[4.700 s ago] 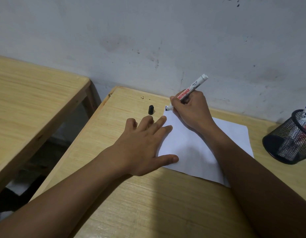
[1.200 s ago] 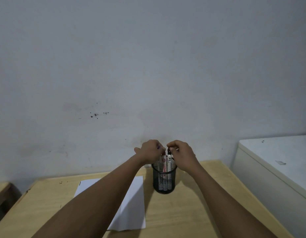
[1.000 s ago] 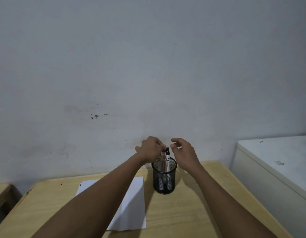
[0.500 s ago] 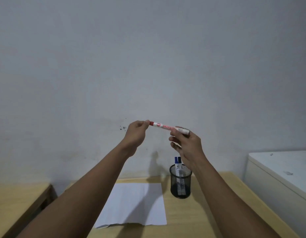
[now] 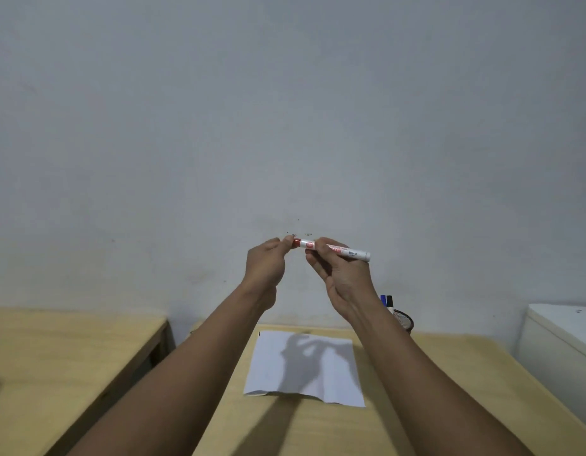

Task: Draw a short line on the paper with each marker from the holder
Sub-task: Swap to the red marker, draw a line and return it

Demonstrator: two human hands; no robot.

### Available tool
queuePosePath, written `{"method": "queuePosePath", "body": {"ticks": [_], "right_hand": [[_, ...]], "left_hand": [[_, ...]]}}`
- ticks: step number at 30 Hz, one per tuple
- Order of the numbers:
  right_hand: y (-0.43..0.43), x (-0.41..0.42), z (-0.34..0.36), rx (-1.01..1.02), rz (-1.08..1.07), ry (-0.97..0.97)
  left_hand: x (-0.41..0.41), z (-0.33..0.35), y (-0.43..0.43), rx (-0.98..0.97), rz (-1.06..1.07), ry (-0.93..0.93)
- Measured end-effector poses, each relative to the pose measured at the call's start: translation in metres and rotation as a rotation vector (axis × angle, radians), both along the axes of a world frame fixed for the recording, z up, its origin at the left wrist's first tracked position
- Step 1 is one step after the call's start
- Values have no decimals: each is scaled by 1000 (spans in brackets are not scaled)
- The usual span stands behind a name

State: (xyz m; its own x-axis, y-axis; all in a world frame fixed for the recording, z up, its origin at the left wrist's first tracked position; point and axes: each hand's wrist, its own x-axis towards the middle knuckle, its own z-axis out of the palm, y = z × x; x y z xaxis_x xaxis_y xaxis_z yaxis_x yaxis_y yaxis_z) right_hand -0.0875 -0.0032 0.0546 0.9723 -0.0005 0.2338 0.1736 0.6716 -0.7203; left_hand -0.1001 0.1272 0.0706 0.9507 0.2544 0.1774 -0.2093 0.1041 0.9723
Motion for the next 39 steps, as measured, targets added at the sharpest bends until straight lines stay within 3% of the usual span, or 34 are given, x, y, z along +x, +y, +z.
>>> {"method": "queuePosePath", "body": {"ticks": [5, 12, 16, 18, 20, 22, 29, 31, 36, 39], "right_hand": [[15, 3, -7, -87, -17, -68], [23, 17, -40, -259, 17, -111], [22, 25, -65, -269, 26, -74], [21, 30, -76, -253, 22, -39], [19, 35, -89, -263, 0, 6], [17, 38, -101, -291, -13, 35], [7, 41, -117, -261, -3, 81], [27, 70, -150, -333, 11, 150], [26, 72, -144, -311, 15, 150], [33, 78, -143, -363, 15, 102]], "left_hand": [[11, -4, 16, -105, 52, 75], [24, -24, 41, -41, 79, 199], [31, -54, 62, 128, 119, 128], [39, -80, 78, 415, 205, 91], [43, -105, 89, 745, 311, 177], [48, -132, 101, 893, 321, 250], [43, -170, 109, 954, 309, 329], [64, -206, 124, 1003, 292, 457], [62, -205, 125, 1059, 233, 376], [50, -200, 118, 1105, 366, 222]]}}
